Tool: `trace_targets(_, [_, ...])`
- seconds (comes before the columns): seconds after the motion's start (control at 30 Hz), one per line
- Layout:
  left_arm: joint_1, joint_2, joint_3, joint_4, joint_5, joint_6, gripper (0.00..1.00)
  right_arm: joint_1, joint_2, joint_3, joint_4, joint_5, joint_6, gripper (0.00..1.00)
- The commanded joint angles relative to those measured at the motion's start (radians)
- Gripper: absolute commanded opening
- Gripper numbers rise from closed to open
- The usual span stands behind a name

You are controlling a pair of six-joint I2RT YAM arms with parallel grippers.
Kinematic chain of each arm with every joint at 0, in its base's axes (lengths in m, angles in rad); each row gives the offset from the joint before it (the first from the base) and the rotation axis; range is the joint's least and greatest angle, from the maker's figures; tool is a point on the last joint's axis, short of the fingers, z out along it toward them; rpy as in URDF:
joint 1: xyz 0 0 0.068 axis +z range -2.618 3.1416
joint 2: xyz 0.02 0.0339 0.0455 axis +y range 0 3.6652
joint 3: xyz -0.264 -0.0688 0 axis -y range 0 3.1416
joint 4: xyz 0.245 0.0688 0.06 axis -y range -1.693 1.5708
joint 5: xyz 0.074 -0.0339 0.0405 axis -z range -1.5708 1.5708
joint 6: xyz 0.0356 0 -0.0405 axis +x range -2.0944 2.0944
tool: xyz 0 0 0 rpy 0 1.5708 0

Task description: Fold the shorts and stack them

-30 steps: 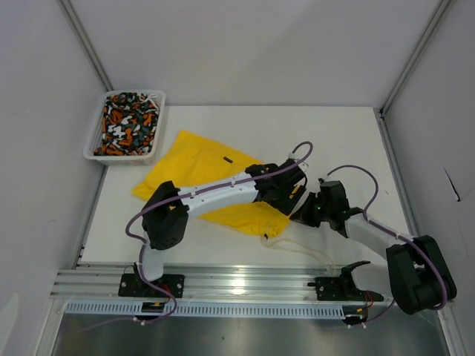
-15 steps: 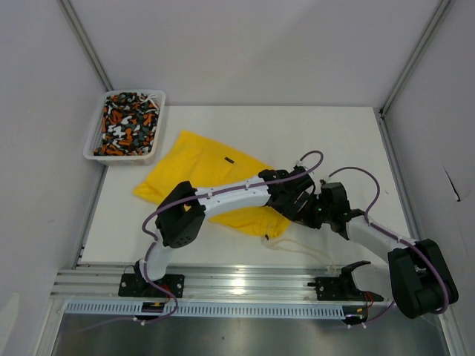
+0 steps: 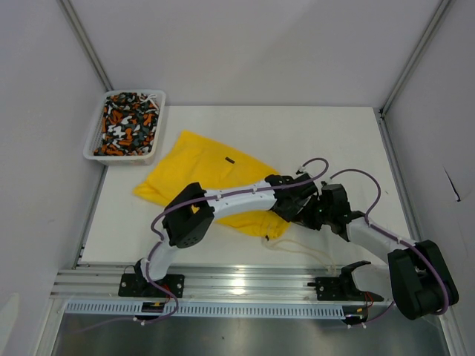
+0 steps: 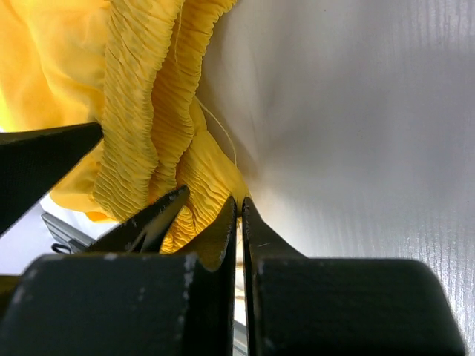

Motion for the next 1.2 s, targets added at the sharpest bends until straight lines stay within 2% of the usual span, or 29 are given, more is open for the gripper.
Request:
trace_targets(0.0, [-0.015,0.018,0.044,-0.013,-0.035,0.004,0.63,-0.009,-0.026,-0.006,0.042,0.000,0.017,0.00])
trace_targets(0.07, [-0.019,0.015,0.034,-0.010,-0.032,0.010,0.59,-0.014,-0.025,-0.007,0.044,-0.001,0.018,0.00])
trace_targets(0.13, [-0.024,-0.001,0.018,0.005,-0.030,0.021,0.48,-0.020,-0.019,-0.006,0.046,-0.006,0.018,0.00])
trace_targets(0.33, [-0.031,-0.022,-0.003,0.008,-0.035,0.038,0.34,-0.038,-0.015,-0.004,0.047,-0.018,0.020,0.00])
trace_targets(0.6, [-0.059,-0.079,-0.026,-0.027,-0.099,0.047,0.31,-0.080,0.060,0.022,0.082,-0.043,0.010,0.00])
trace_targets(0.87, [-0.077,-0.139,-0.060,-0.079,-0.148,0.019,0.15,-0.106,0.133,0.062,0.107,-0.040,0.006,0.00])
trace_targets(1.17, [-0.125,-0.218,-0.110,-0.187,-0.188,-0.050,0.15,-0.149,0.225,0.137,0.108,-0.043,-0.013,0.00])
